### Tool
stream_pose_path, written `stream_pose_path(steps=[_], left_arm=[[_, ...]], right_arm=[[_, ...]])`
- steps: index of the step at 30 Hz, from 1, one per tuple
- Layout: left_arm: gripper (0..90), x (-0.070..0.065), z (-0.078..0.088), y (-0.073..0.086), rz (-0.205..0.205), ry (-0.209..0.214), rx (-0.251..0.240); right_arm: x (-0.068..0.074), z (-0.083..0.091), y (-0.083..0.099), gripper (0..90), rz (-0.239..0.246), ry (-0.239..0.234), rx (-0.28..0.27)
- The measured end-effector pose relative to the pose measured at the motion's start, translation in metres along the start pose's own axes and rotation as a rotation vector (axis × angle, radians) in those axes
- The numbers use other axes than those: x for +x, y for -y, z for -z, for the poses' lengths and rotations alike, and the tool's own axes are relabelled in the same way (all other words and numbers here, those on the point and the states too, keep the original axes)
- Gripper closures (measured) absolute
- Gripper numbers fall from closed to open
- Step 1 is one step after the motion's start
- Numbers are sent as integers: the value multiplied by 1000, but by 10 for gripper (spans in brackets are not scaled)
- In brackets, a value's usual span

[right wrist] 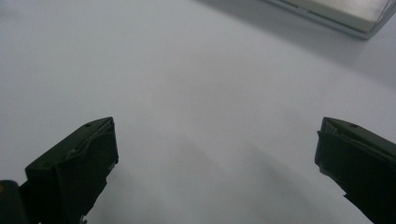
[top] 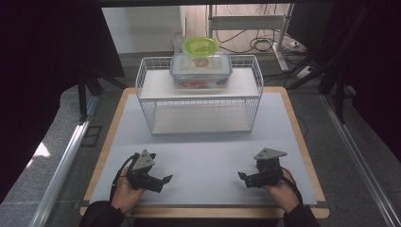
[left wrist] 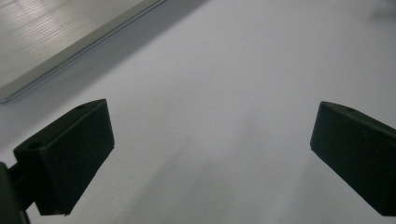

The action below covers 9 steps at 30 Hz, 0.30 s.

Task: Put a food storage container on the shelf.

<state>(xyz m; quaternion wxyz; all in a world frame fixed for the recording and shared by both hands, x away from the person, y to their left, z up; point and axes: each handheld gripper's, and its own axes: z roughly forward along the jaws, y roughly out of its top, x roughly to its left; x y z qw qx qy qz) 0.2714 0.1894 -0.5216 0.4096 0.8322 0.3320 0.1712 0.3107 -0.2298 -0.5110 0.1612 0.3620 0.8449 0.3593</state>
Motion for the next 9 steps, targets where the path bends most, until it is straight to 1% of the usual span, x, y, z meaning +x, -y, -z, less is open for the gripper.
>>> stream_pose_path(steps=[2, 9], left_arm=[[0, 0, 0, 0, 0, -1, 0], [0, 0, -1, 0, -4, -1, 1]], right_arm=[[0, -1, 1, 0, 0, 2, 9], [-2, -1, 1, 0, -6, 3, 12]])
